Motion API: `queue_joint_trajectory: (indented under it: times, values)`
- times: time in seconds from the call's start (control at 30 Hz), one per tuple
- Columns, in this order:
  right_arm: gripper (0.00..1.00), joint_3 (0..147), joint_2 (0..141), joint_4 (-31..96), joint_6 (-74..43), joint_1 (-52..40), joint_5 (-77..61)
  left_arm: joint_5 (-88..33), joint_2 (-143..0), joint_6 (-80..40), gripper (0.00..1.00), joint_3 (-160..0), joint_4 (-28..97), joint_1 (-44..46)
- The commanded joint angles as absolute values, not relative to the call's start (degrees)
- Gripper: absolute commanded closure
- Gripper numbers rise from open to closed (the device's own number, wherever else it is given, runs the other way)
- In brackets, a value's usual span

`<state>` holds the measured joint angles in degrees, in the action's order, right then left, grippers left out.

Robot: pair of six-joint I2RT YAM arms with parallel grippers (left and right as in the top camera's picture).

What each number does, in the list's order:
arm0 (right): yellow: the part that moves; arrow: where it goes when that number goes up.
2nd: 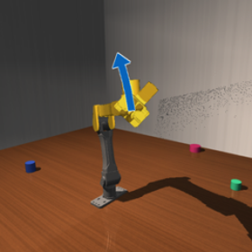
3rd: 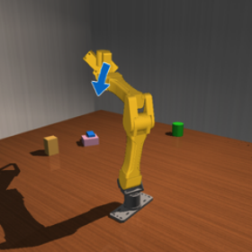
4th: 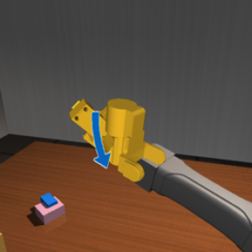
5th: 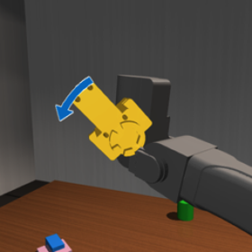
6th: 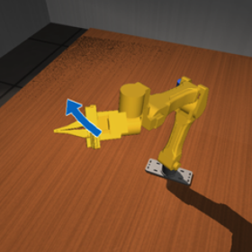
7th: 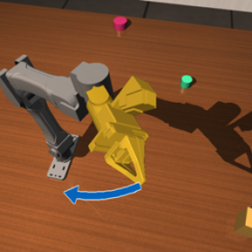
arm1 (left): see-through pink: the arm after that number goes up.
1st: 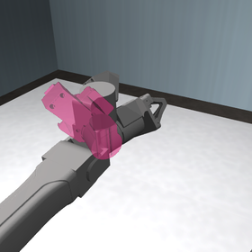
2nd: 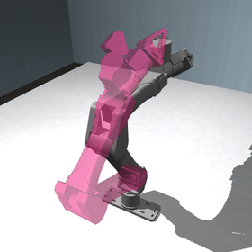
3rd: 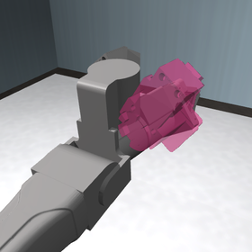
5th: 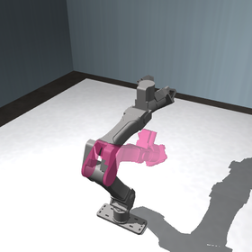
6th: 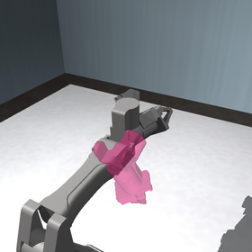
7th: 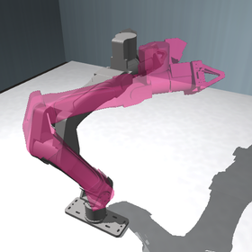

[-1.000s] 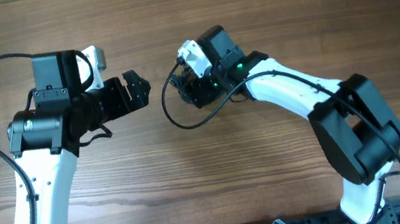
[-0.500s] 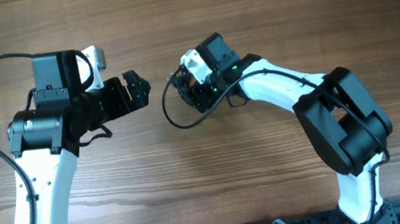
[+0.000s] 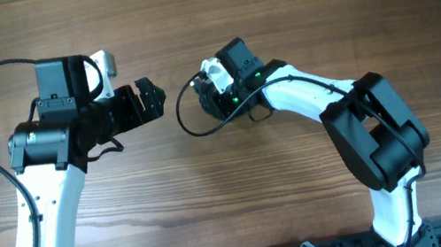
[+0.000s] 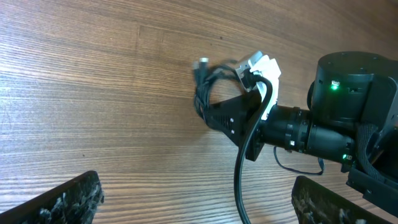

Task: Untangle cables
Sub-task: 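Lift the cable bundle with the right gripper toward the left gripper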

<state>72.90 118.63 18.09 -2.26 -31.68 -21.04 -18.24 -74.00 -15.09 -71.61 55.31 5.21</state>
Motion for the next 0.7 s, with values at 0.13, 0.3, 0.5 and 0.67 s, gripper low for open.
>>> queue_joint_trajectory:
  times: [0.13,0.3,0.5,0.67]
  values:
    - [0.96,76.12,116.27,24.32,-4.67,-31.48,-24.05,-17.89,-74.28,-14.11,0.00,-72.44,55.59,5.48]
    - [0.96,78.39,106.54,26.61,-4.69,-31.44,-23.83,-17.89,-74.28,-14.11,0.00,-72.44,56.80,5.45]
    - [0.96,78.54,92.88,26.89,-4.67,-31.44,-18.26,-18.57,-74.28,-14.79,0.00,-72.44,57.12,5.48]
    - [0.96,78.54,87.96,26.83,-6.98,-31.44,-16.49,-32.93,-74.28,-15.86,0.00,-72.44,55.64,5.48]
